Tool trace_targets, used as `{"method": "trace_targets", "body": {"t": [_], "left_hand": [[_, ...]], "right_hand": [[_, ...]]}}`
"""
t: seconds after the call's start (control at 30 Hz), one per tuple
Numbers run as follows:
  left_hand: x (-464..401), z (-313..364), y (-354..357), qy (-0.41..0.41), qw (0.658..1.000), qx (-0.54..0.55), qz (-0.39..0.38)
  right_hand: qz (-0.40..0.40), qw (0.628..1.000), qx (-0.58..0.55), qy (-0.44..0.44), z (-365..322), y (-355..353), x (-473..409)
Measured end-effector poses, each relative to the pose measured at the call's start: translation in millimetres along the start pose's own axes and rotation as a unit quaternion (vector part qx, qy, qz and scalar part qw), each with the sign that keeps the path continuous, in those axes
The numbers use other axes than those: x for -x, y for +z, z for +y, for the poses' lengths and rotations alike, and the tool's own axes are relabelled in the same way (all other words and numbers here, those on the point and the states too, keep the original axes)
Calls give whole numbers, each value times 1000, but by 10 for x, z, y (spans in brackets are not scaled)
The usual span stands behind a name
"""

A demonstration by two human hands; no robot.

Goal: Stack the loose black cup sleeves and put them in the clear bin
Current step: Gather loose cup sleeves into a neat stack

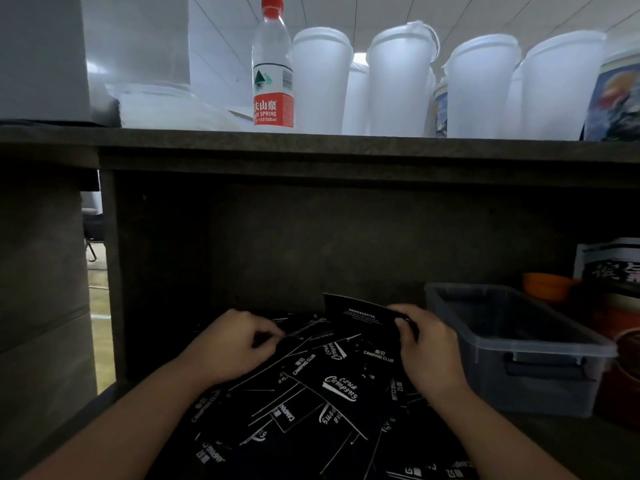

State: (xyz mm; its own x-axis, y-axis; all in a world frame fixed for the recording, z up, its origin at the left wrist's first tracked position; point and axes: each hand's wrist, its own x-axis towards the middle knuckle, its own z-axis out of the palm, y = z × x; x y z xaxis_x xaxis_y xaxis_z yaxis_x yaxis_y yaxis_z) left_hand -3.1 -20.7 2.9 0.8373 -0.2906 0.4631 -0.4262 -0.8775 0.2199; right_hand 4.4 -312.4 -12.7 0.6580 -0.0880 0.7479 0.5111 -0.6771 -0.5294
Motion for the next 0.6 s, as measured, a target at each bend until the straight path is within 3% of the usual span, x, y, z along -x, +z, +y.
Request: {"method": "trace_targets", "body": {"t": [0.1,0.23,0.33,0.47,0.6], "left_hand": [[-15,-39,-35,15,991,-50,120],[-34,-79,-14,25,972,27,231],[-54,-29,52,9,970,74,233],[-58,24,191,-87,970,152,167],[-84,79,207,-95,960,216,152]], "right_hand": [[13,1000,7,0,-6,9,2],[3,1000,-13,18,-36,7,6],[-18,999,-32,22,-111,9,23],[-81,995,-59,11,-188,42,66],[-103,992,-67,-7,-199,73,76]]}}
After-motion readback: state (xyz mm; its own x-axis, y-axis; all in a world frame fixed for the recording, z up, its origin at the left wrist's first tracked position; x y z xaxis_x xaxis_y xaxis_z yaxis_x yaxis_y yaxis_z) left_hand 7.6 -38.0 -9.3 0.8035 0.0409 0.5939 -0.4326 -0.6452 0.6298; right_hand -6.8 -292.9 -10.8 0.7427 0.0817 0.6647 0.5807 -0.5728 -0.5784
